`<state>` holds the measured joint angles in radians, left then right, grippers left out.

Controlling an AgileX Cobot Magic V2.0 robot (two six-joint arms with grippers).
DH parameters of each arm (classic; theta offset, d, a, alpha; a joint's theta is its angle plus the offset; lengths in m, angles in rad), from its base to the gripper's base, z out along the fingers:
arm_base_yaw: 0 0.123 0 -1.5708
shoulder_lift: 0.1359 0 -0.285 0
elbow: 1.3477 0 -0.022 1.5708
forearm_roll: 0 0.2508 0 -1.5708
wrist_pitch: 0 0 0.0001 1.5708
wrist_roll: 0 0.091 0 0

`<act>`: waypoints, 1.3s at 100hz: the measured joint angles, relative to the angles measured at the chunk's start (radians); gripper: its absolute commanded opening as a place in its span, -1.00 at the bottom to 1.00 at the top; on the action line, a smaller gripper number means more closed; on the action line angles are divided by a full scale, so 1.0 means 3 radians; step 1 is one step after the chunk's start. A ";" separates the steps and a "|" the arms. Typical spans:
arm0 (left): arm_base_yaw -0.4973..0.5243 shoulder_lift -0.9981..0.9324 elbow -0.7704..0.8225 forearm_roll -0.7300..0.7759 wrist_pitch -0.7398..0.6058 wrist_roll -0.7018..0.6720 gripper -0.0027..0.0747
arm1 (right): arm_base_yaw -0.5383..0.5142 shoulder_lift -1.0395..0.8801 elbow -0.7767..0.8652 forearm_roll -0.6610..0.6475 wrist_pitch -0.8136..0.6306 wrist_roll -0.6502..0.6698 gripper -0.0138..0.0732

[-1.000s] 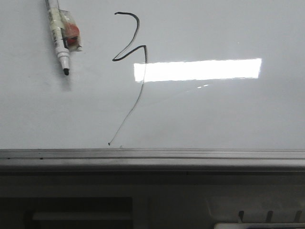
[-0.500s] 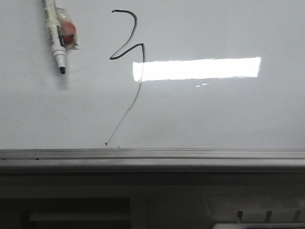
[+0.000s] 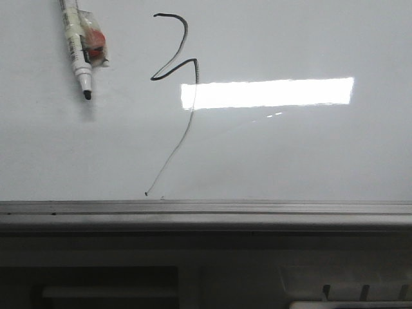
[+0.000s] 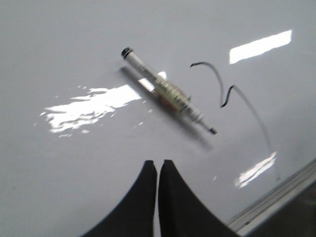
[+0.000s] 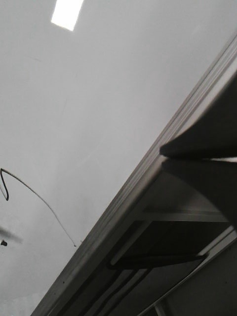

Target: Write number 3 on whiteboard

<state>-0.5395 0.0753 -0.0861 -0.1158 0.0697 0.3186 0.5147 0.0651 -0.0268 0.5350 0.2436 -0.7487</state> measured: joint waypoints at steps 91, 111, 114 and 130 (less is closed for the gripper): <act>0.1239 -0.0142 0.0288 0.0194 0.0779 -0.0612 -0.99 | 0.0000 0.0000 0.0000 0.0000 0.0000 0.0000 -0.80; 0.1239 -0.0142 0.0288 0.0199 0.0786 -0.0612 -0.98 | 0.0000 0.0000 0.0000 0.0000 0.0000 0.0000 -0.80; 0.1239 -0.0142 0.0288 0.0199 0.0786 -0.0612 -0.98 | 0.0000 0.0000 0.0000 0.0000 0.0000 0.0000 -0.80; 0.1239 -0.0142 0.0288 0.0199 0.0786 -0.0612 -0.98 | 0.0000 0.0000 0.0000 0.0000 0.0000 0.0000 -0.80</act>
<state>-0.1678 0.0327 0.0004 -0.0561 0.3055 0.1348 0.5147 0.0651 -0.0268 0.5350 0.2436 -0.7487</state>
